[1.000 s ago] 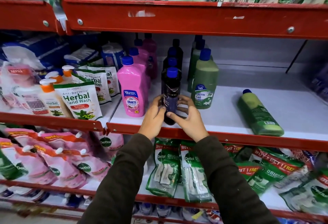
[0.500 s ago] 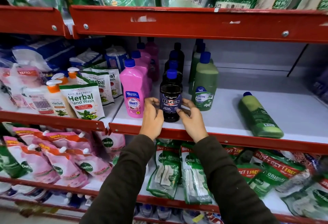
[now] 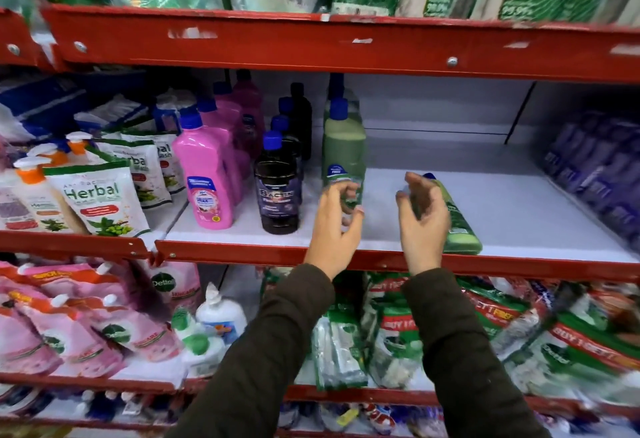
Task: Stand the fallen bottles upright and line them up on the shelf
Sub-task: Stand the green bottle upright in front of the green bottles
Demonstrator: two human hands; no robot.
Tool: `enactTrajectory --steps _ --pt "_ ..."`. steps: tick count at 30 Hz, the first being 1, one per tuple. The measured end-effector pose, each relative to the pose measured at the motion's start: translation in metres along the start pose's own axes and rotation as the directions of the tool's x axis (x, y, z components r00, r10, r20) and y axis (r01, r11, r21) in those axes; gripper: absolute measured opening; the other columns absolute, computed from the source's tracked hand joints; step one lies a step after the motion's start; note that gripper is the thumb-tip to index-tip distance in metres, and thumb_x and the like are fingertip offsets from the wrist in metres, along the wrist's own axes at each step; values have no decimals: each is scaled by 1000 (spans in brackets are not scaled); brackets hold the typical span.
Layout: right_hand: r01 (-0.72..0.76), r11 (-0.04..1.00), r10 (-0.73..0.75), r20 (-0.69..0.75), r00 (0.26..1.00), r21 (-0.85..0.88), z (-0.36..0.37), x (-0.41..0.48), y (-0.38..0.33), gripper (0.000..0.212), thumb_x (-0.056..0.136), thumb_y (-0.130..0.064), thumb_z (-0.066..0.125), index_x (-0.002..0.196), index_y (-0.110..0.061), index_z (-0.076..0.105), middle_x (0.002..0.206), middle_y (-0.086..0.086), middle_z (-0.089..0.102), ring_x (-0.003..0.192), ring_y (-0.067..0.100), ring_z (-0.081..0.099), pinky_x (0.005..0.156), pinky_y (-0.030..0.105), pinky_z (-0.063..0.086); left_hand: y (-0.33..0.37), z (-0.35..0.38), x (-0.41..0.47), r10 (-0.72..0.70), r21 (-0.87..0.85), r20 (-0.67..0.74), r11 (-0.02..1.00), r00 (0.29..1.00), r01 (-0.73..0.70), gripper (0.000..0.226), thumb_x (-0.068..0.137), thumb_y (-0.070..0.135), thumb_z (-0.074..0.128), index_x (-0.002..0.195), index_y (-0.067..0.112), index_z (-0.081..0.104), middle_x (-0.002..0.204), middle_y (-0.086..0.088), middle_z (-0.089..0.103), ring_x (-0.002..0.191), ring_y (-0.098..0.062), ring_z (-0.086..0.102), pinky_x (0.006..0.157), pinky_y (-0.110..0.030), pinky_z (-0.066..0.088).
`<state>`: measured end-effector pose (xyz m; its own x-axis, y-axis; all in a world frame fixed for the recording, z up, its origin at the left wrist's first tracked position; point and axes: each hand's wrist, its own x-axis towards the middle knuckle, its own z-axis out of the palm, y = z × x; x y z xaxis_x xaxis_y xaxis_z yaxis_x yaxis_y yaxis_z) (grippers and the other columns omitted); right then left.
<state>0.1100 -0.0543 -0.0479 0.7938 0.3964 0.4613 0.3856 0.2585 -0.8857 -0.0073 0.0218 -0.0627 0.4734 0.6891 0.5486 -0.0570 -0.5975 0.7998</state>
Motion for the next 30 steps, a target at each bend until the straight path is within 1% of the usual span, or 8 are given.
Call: enactTrajectory --steps 2,6,10,14,19,24,26,30 --pt "1 971 -16 -64 998 -238 -29 16 7 33 92 -4 52 121 -13 65 121 5 68 114 21 62 102 14 41 0 31 8 -94 12 103 996 990 93 38 98 19 52 135 22 46 126 -1 57 86 -2 54 73 -12 43" --pt "-273 788 271 -87 959 -552 -78 51 27 44 93 -2 45 136 -1 55 135 26 59 127 40 54 103 34 40 12 92 25 -401 58 315 913 860 405 49 100 26 50 145 7 44 140 -18 58 118 -35 62 101 -44 51" --pt "-318 678 435 13 900 -662 -96 64 35 34 95 -15 52 120 7 62 126 33 62 119 45 57 94 39 44 19 123 28 -452 158 223 891 864 425 42 95 32 58 129 8 61 132 -16 66 122 -32 61 104 -36 48" --pt "-451 774 523 48 851 -443 -104 72 40 53 89 -23 70 135 -2 54 130 24 64 116 34 63 101 36 49 15 123 28 -521 48 193 852 832 522 48 84 24 75 127 7 63 128 -10 69 121 -24 63 108 -35 48" --pt "-526 850 515 170 840 23 -100 55 24 68 80 0 76 140 -1 44 130 23 63 102 29 68 78 36 58 20 96 27 -490 -213 138 834 861 509 56 81 -2 74 134 2 56 137 -14 63 127 -23 59 113 -41 45" --pt "-279 960 263 304 916 9 -64 32 8 67 76 12 74 138 -1 50 136 16 59 115 25 63 96 32 56 17 58 17 -366 -283 50 887 929 365 64 85 -16 58 143 8 48 127 1 63 91 6 67 85 -12 55" --pt "-202 979 187 362 913 4 -41 22 4 64 76 14 73 135 -1 52 134 17 60 104 11 64 82 13 55 10 40 14 -340 -249 -13 912 940 326 67 85 -18 53 145 9 45 135 -9 59 103 -7 66 93 -15 53" --pt "-182 983 152 410 899 36 -3 3 9 61 78 16 69 134 -3 52 138 17 52 104 6 61 84 15 55 -4 12 8 -333 -193 -105 931 937 310 67 85 -17 49 145 12 43 139 -17 55 120 -21 61 104 -28 49"
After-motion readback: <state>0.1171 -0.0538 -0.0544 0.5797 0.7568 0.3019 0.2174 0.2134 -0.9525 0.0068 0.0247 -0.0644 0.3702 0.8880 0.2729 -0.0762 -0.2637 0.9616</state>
